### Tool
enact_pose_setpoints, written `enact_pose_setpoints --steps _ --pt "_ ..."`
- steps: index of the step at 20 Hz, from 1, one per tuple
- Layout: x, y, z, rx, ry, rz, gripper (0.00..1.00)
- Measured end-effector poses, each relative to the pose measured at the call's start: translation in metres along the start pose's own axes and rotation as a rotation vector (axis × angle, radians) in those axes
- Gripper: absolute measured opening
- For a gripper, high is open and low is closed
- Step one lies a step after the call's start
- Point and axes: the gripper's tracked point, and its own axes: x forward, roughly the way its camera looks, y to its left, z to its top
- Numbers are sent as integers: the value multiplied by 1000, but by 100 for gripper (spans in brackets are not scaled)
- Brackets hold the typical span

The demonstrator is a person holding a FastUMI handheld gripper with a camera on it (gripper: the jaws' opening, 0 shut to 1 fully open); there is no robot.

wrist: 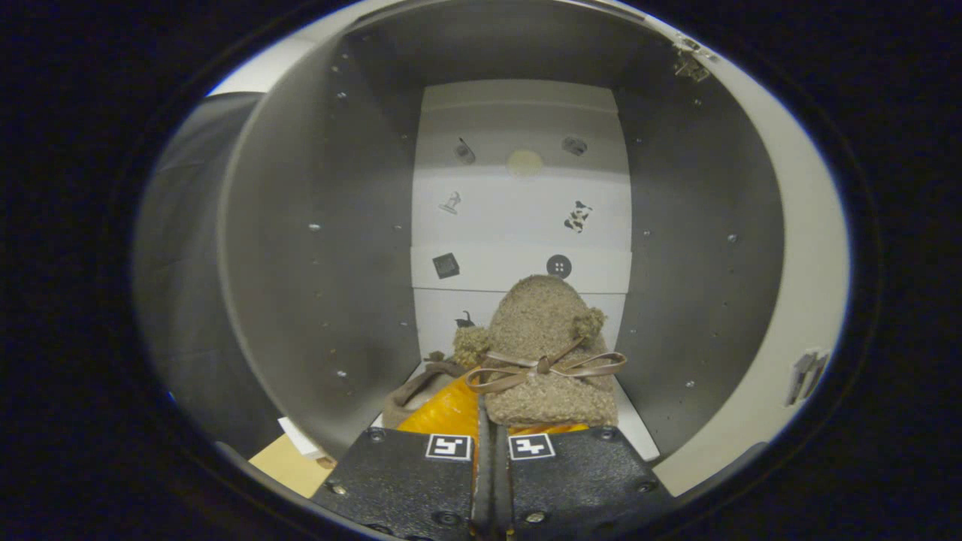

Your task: Open the shoe cabinet door, grab the shoes and put them into the shoe cabinet, then close the shoe cabinet door.

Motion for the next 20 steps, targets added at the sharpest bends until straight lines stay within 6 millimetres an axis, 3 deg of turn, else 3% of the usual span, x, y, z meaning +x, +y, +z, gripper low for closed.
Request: enact_pose_setpoints --steps 3,9,13,16,18,20 --pt "43 -13 -10 4 41 -32 5" --pt "99 -25 -46 58 165 -46 5" --pt "115 -30 -73 75 280 -80 6" --pt "118 -30 -74 65 298 -80 9" --pt "113 -26 -71 62 282 -81 16" --pt "104 -16 -65 62 256 -56 42"
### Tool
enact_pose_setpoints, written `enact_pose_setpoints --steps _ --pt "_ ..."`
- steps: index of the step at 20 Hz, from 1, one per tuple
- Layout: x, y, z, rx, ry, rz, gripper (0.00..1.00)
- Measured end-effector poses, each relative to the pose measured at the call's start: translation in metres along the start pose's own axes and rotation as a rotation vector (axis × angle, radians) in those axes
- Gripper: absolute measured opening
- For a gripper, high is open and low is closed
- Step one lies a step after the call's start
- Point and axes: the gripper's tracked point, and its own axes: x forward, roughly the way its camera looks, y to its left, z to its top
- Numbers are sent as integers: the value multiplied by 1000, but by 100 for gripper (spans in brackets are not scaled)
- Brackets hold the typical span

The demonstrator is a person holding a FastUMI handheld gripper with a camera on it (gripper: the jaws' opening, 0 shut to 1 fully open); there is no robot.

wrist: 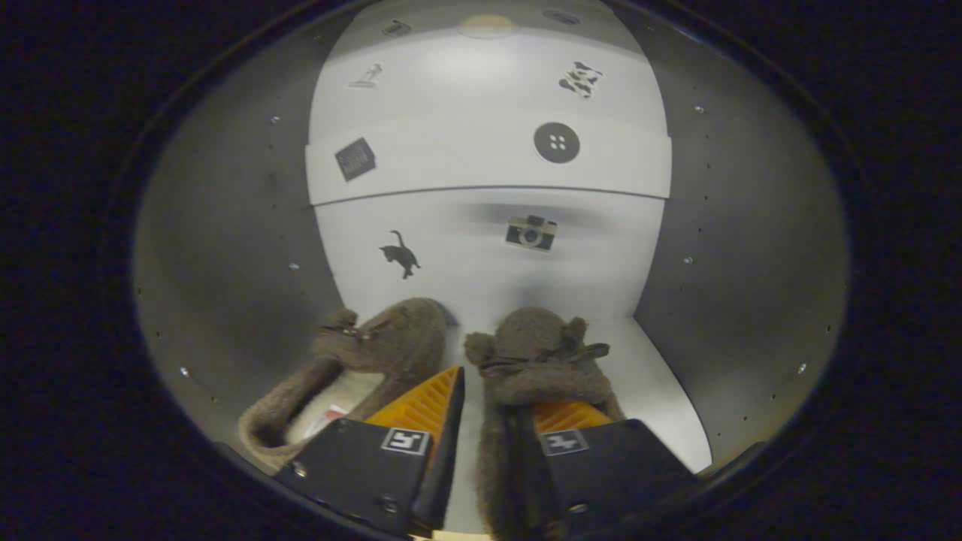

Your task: Open the shoe cabinet door, grab the shoes and put them into the shoe cabinet, then close the shoe cabinet door.

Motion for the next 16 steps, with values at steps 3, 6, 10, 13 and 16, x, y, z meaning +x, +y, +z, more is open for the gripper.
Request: enact_pose_setpoints --steps 3,6,10,13,16 --pt "-22 -2 2 -15 -46 -25 72" --pt "-50 -2 5 -35 -94 -41 80" --pt "-109 -4 21 -68 -198 -60 80" --pt "-172 5 24 -53 -268 -37 81" --pt "-247 18 18 -54 -340 -1 95"
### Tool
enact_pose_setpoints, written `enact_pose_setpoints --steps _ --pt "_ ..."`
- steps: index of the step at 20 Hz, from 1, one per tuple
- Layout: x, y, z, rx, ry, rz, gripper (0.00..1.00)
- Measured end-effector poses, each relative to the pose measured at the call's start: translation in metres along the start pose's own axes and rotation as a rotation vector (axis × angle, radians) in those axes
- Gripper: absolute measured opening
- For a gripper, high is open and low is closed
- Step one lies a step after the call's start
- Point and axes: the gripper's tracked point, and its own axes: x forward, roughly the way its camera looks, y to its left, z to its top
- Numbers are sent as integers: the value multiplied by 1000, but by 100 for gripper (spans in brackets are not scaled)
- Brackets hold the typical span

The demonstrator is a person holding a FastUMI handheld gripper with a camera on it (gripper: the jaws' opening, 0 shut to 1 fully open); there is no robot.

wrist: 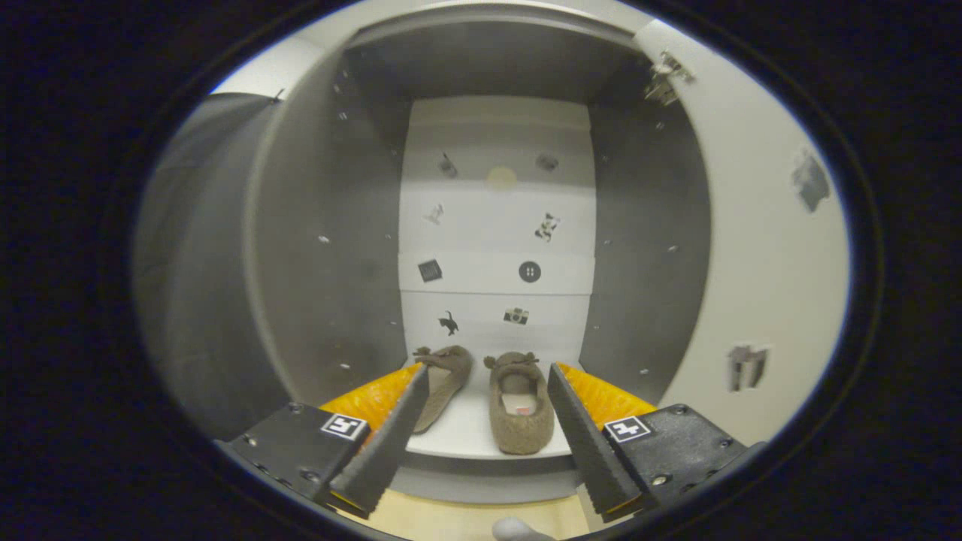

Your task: Open the shoe cabinet door, grab the shoes and put them into the shoe cabinet, then close the shoe cabinet door.

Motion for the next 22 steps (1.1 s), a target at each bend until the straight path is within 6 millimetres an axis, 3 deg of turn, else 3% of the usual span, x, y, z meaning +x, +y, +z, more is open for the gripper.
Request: enact_pose_setpoints --steps 1,5,10,16,19,22 --pt "-24 2 4 -6 -17 10 100" --pt "-124 17 9 21 -60 88 100" --pt "-230 -10 9 79 -101 113 100" --pt "-326 -81 -15 124 -41 84 100" --pt "-353 -140 -14 128 -49 9 100" --pt "-361 -197 -5 121 -95 -61 100"
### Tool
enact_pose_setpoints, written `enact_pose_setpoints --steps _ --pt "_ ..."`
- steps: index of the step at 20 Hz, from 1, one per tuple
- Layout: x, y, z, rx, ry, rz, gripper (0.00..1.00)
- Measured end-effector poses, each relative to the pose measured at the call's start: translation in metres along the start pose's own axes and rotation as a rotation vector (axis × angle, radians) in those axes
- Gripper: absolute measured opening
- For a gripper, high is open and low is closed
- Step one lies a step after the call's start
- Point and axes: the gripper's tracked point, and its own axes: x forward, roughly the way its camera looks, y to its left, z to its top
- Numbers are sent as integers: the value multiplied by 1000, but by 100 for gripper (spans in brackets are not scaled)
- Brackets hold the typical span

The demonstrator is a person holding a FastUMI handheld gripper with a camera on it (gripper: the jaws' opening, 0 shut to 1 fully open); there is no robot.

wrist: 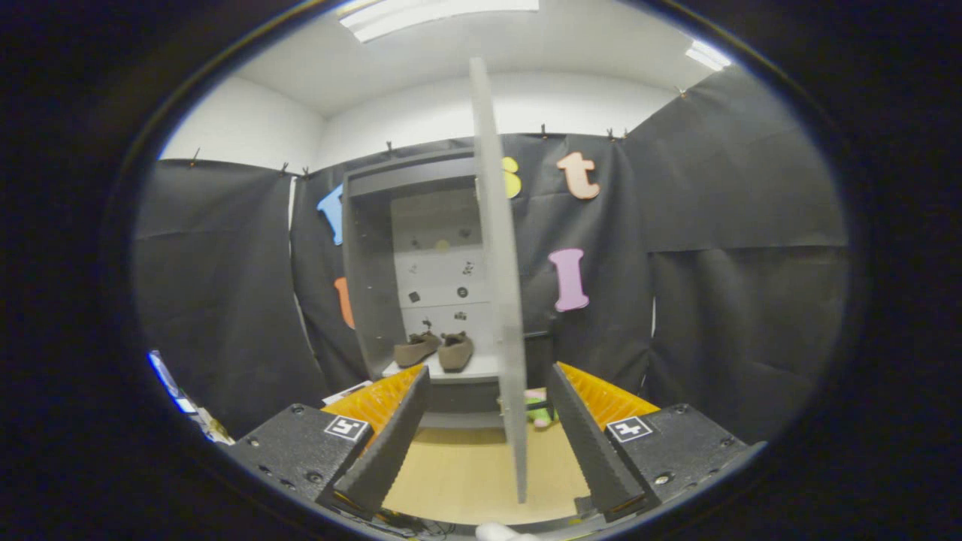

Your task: Open the shoe cabinet door, grab the shoes and put them into the shoe cabinet, then close the shoe cabinet door.

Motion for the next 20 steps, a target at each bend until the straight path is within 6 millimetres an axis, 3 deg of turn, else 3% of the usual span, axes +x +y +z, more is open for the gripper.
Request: enact_pose_setpoints --steps 3,5,8,13,20 --pt "11 -54 11 2 -32 -26 100" --pt "32 -91 14 -15 -33 -20 100" --pt "68 -116 8 -61 -3 45 100" --pt "105 -94 -19 -65 83 239 100" --pt "102 -57 -27 -52 111 339 97"
